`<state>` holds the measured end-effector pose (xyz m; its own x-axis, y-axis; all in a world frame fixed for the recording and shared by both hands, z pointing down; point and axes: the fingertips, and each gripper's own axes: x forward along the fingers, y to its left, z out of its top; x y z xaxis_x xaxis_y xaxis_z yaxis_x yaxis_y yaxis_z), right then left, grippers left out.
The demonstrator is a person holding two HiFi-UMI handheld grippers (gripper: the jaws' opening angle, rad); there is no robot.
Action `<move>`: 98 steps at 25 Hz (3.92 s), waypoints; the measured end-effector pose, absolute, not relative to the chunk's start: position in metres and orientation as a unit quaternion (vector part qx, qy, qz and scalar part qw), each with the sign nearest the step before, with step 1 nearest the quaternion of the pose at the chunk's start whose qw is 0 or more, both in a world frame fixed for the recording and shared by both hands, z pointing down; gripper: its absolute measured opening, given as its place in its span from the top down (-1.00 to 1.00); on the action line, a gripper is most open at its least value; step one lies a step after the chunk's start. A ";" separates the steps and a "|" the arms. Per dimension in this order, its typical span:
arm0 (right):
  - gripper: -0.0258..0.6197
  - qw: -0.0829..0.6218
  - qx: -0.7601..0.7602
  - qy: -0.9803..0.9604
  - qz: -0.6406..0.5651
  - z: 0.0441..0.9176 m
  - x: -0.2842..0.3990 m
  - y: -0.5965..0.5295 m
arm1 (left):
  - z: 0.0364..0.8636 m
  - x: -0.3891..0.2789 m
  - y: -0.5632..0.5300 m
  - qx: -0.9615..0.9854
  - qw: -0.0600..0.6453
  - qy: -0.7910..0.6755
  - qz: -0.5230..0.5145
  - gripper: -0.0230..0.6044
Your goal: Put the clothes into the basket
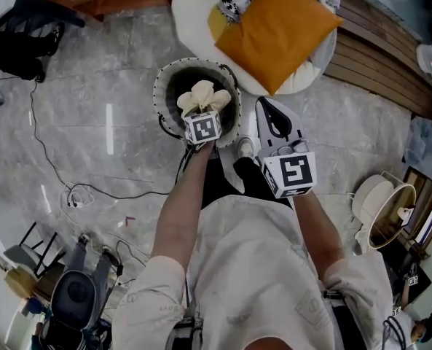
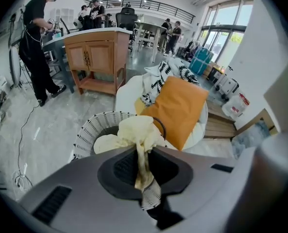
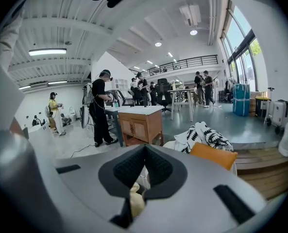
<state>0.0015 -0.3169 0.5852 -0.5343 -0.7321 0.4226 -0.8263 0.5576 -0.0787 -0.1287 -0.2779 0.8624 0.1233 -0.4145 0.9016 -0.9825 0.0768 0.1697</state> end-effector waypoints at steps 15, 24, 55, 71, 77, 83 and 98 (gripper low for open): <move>0.96 0.178 0.440 -0.870 0.131 0.585 -0.003 -0.310 | 0.859 -0.114 -0.278 0.622 0.460 -0.558 0.301 0.30; 0.96 0.171 0.431 -0.877 0.129 0.583 -0.005 -0.307 | 0.853 -0.118 -0.245 0.615 0.465 -0.570 0.285 0.30; 0.96 0.087 0.453 -0.887 0.031 0.432 0.063 -0.289 | 0.519 -0.093 -0.224 0.733 0.159 -0.652 0.115 0.33; 0.96 0.014 0.475 -0.878 -0.060 0.312 0.089 -0.287 | 0.337 -0.108 -0.219 0.699 0.005 -0.714 0.035 0.66; 0.96 -0.009 0.475 -0.878 -0.050 0.301 0.095 -0.281 | 0.325 -0.111 -0.211 0.686 -0.011 -0.728 0.019 0.83; 0.96 -0.020 0.471 -0.880 -0.053 0.302 0.093 -0.273 | 0.329 -0.114 -0.199 0.684 -0.015 -0.729 0.019 0.90; 0.96 -0.027 0.456 -0.887 -0.063 0.302 0.080 -0.276 | 0.330 -0.123 -0.196 0.669 -0.020 -0.743 0.011 0.90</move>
<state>0.0797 -0.2764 0.3025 -0.5831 -0.8054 -0.1065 -0.8123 0.5766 0.0874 -0.1234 -0.1964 0.3298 -0.1042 -0.9945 -0.0139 -0.9936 0.1047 -0.0431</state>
